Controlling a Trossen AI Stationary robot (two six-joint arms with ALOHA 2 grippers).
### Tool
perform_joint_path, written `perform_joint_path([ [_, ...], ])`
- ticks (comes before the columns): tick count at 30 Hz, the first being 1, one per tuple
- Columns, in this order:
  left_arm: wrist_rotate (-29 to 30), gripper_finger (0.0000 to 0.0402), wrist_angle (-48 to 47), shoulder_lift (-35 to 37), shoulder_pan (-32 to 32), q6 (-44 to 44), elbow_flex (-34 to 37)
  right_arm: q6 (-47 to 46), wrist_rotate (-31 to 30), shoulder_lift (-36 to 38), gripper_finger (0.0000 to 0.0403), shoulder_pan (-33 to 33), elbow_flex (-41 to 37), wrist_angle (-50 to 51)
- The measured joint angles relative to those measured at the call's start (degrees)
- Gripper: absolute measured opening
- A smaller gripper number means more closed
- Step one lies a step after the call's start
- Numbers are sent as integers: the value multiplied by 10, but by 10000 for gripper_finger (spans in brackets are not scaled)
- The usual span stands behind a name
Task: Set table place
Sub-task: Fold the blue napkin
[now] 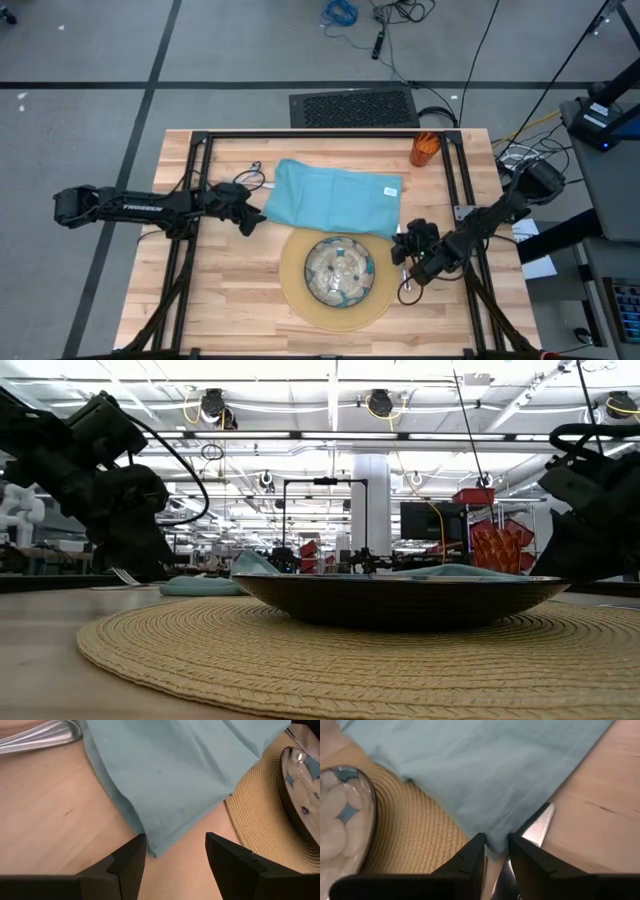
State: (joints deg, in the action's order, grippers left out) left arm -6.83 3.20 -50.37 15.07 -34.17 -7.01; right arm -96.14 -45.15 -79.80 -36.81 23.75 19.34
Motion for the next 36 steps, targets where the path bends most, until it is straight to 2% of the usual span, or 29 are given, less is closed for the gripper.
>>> perform_joint_path([
  [4,0,189,0,0,0,1,0,8,-2,-10,64,5,0,-7],
  [9,1,189,14,0,0,2,8,28,-40,-11,7,0,0,-13],
  [20,6,188,70,-5,6,-2,28,38,-44,-11,1,1,0,-13],
  [26,26,170,75,-58,11,-2,28,41,-44,-11,0,1,0,-13],
  [31,23,164,160,-109,11,0,28,43,-44,-11,0,1,0,-13],
  [36,-6,163,219,-147,11,0,28,43,-40,-11,0,1,0,-13],
])
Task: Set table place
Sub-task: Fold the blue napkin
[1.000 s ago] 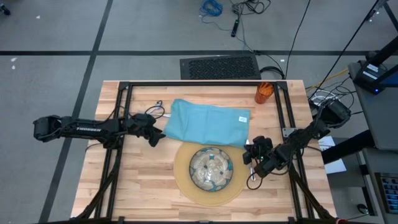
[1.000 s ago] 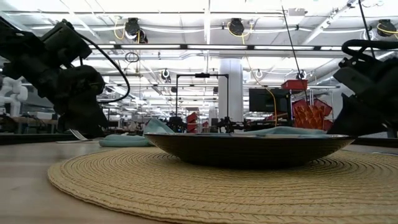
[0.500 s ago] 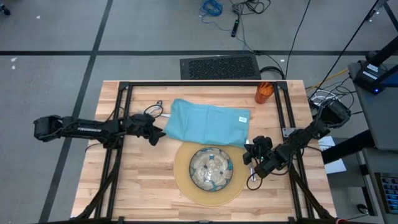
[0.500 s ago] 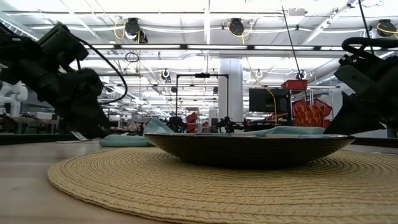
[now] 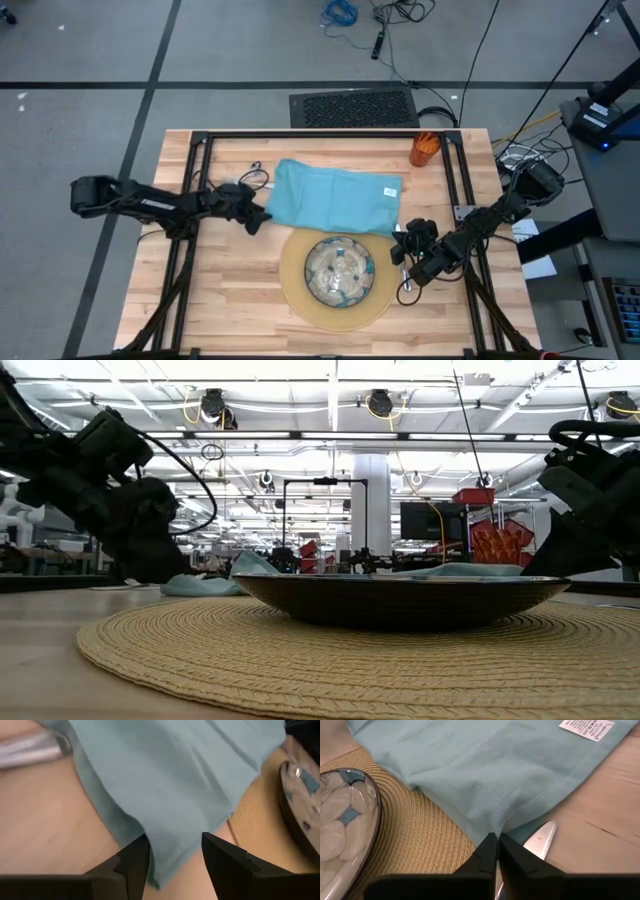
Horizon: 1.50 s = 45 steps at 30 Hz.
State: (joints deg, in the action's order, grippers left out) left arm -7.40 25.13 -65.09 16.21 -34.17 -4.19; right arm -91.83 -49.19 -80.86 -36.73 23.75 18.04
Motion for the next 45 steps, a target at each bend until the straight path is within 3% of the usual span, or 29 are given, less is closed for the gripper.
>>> perform_joint_path([
  [5,-20,137,3,-28,-3,3,0,0,1,0,0,0,0,1],
  [10,-22,29,0,-33,-14,32,0,0,20,0,0,-1,0,14],
  [13,-18,6,0,-33,-14,38,0,-11,32,0,0,-10,0,34],
  [23,-13,0,1,-29,-33,47,0,-87,40,0,0,-58,0,87],
  [31,-4,0,27,19,-69,30,0,8,41,35,0,-56,0,36],
  [39,33,0,-37,44,-99,16,0,8,63,58,3,-56,0,50],
  [45,47,0,-53,44,-106,15,0,8,62,72,34,-56,0,64],
])
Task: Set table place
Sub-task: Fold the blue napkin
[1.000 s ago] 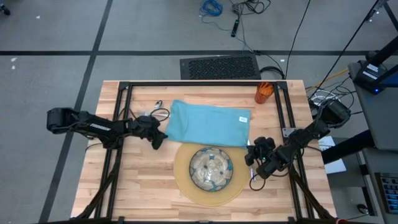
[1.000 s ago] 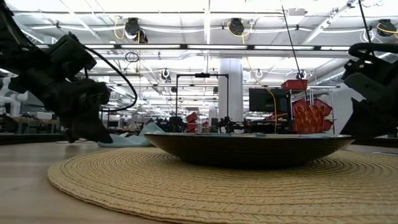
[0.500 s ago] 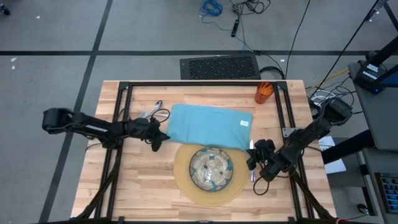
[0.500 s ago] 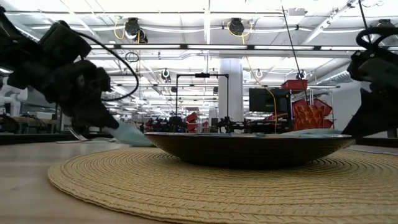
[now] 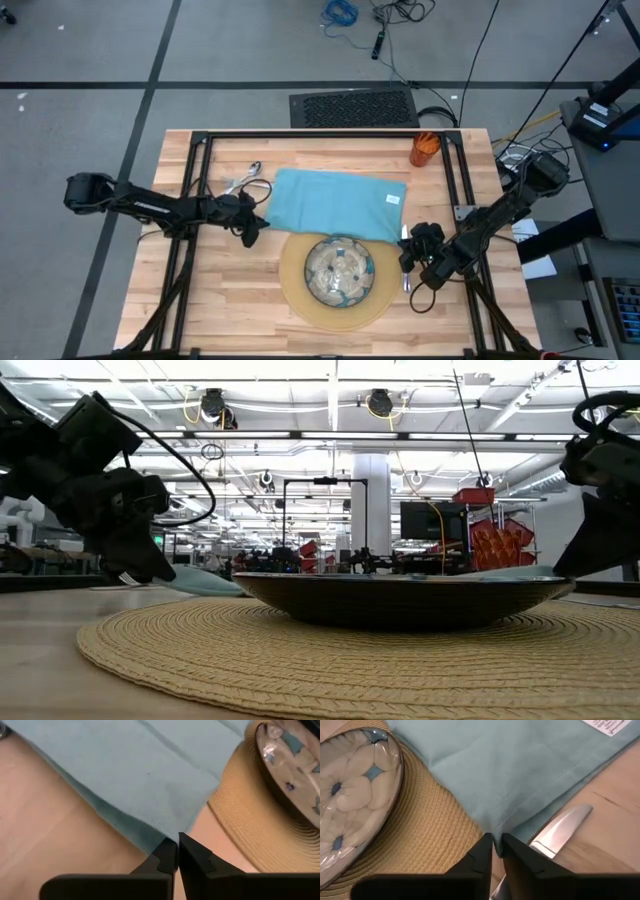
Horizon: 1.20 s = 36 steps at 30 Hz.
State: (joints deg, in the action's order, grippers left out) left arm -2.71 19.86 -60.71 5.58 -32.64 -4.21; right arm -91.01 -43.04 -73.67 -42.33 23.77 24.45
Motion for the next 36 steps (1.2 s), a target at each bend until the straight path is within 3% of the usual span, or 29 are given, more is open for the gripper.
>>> perform_joint_path([
  [8,10,0,-3,0,-7,0,0,19,-4,46,74,0,0,12],
  [16,44,0,-32,19,-9,4,0,43,-1,120,78,0,0,49],
  [21,33,0,-39,33,-9,4,0,73,-11,158,77,-2,0,54],
  [26,1,0,-23,61,-9,1,0,134,-97,167,77,8,0,-4],
  [36,12,0,-91,108,-7,2,0,299,-94,163,77,46,0,-137],
])
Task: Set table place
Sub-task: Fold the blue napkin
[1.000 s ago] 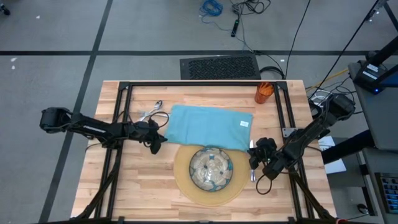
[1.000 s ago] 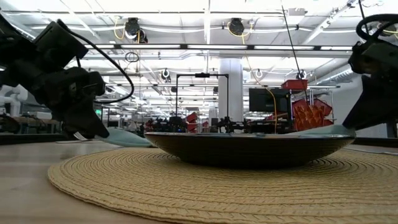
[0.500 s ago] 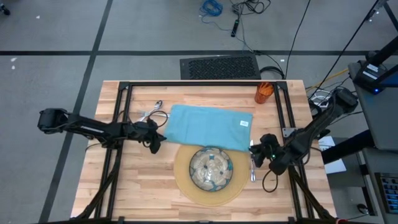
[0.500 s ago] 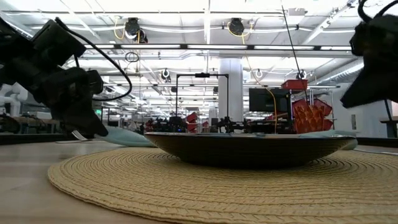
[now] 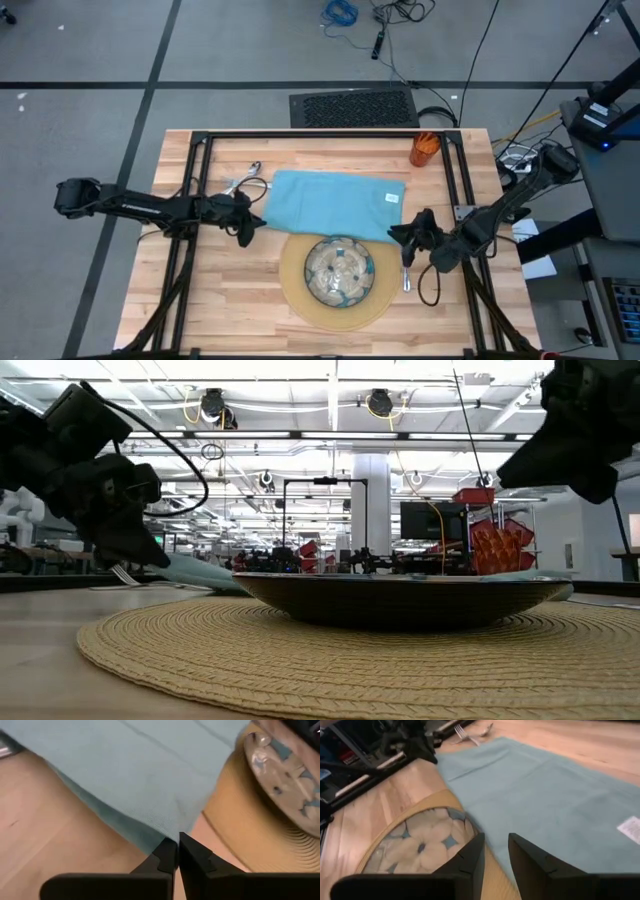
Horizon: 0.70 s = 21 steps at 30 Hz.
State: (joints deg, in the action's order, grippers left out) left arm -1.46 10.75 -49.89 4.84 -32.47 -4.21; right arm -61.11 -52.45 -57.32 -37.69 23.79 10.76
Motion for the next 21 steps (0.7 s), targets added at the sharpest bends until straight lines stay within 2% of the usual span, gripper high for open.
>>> perform_joint_path([
  [7,1,0,4,3,0,-1,0,68,33,-18,77,49,0,-54],
  [11,1,0,17,3,0,-13,0,118,84,-46,77,94,0,-100],
  [14,1,0,15,3,0,-17,0,167,134,-69,77,150,0,-143],
  [17,1,0,12,3,0,-22,0,235,209,-90,77,238,0,-213],
  [21,1,0,11,3,0,-32,0,332,393,-128,77,388,16,-302],
])
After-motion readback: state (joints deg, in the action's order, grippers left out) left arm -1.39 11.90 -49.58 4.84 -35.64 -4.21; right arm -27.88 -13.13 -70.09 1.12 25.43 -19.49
